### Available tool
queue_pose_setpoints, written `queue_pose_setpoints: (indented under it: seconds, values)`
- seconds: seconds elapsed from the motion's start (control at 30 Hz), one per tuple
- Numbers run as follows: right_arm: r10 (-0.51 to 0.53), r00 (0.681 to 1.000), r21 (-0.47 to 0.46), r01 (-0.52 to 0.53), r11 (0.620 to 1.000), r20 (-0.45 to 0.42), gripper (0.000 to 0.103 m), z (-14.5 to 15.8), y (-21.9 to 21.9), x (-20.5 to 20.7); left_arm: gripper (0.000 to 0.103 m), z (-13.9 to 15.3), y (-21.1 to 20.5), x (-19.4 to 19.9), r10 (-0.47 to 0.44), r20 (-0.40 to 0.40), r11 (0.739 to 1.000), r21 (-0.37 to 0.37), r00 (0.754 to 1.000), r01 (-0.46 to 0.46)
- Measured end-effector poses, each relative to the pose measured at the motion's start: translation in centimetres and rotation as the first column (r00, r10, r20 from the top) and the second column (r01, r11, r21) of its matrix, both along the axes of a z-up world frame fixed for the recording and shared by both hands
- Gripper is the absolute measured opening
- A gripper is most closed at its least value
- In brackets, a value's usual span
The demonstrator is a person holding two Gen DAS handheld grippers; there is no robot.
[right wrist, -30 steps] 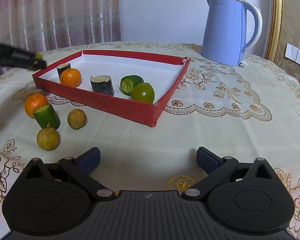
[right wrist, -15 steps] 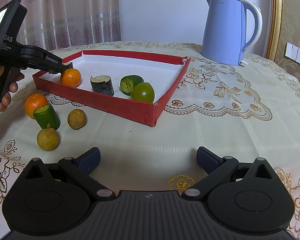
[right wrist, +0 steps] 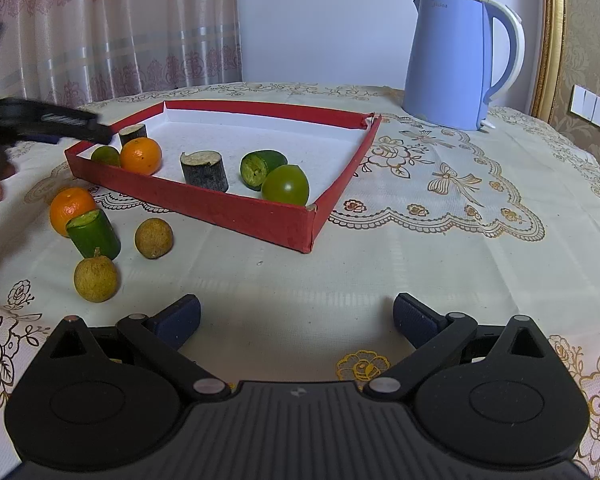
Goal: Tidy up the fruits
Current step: 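Carry the green lime into the red tray and open the left gripper, then close the right gripper around the small yellowish fruit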
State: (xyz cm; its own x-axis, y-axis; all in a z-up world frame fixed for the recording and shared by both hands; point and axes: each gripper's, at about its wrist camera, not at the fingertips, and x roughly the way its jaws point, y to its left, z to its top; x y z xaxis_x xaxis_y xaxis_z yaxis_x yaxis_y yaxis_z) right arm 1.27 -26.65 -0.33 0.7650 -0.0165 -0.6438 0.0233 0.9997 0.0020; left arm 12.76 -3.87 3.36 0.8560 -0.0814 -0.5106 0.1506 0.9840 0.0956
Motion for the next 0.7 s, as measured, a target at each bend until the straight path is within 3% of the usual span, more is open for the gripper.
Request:
queue_pose_setpoints:
  seconds: [0.17, 0.33, 0.7]
  values:
    - [0.000, 1.000, -0.001, 0.000, 1.000, 0.000, 0.103, 0.0, 0.0, 0.0, 0.084, 0.2, 2.1, -4.7, -0.036, 0.015, 0.996, -0.083, 0.999, 0.037]
    - [0.000, 1.000, 0.000, 0.000, 1.000, 0.000, 0.103, 0.0, 0.0, 0.0, 0.086, -1.3, 2.9, -7.6, -0.071, -0.020, 0.993, -0.100, 0.997, 0.069]
    - [0.009, 0.999, -0.007, -0.009, 1.000, 0.031, 0.103, 0.2, 0.3, -0.3, 0.086, -4.0, 3.3, -7.8, -0.099, -0.098, 0.989, -0.122, 0.990, 0.087]
